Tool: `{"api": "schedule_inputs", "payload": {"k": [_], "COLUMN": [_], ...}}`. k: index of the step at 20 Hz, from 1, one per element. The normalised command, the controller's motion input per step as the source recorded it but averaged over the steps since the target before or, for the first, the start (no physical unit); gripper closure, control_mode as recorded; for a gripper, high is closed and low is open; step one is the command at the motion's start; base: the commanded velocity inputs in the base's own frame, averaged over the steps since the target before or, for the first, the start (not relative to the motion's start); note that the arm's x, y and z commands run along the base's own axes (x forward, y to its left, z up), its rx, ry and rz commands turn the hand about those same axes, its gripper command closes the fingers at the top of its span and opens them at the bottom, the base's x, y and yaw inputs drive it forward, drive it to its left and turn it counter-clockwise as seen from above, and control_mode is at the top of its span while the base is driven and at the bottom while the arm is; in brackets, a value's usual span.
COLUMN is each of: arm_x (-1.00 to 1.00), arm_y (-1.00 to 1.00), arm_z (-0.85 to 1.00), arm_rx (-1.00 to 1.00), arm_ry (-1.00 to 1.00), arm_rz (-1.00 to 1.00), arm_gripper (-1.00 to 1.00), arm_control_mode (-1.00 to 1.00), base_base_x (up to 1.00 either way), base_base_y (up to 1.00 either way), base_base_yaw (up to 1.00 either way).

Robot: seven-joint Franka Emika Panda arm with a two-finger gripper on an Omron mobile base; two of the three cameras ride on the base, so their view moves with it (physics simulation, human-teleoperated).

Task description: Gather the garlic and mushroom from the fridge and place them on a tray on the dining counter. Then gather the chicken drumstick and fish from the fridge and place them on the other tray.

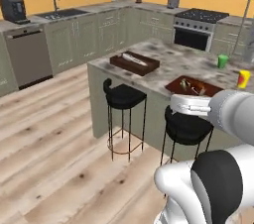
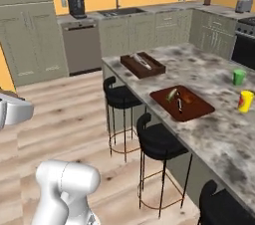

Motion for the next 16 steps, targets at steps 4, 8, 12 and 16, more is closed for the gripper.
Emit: {"api": "schedule_inputs", "payload": {"k": [4, 8, 12, 16], "arm_x": [0.0, 0.0, 0.0, 0.0], "arm_y": [0.0, 0.0, 0.0, 0.0], "arm_z": [0.0, 0.0, 0.0, 0.0], "arm_rx": [0.0, 0.0, 0.0, 0.0], "arm_ry": [0.0, 0.0, 0.0, 0.0], "arm_rz": [0.0, 0.0, 0.0, 0.0], "arm_gripper": [1.0, 1.0, 1.0, 1.0], "arm_control_mode": [1.0, 1.0, 1.0, 1.0], "base_base_x": [0.78, 0.79, 0.8, 0.79], "base_base_y": [0.85, 0.85, 0.85, 0.84], "base_base_yaw": [-0.39, -0.39, -0.39, -0.39]}}
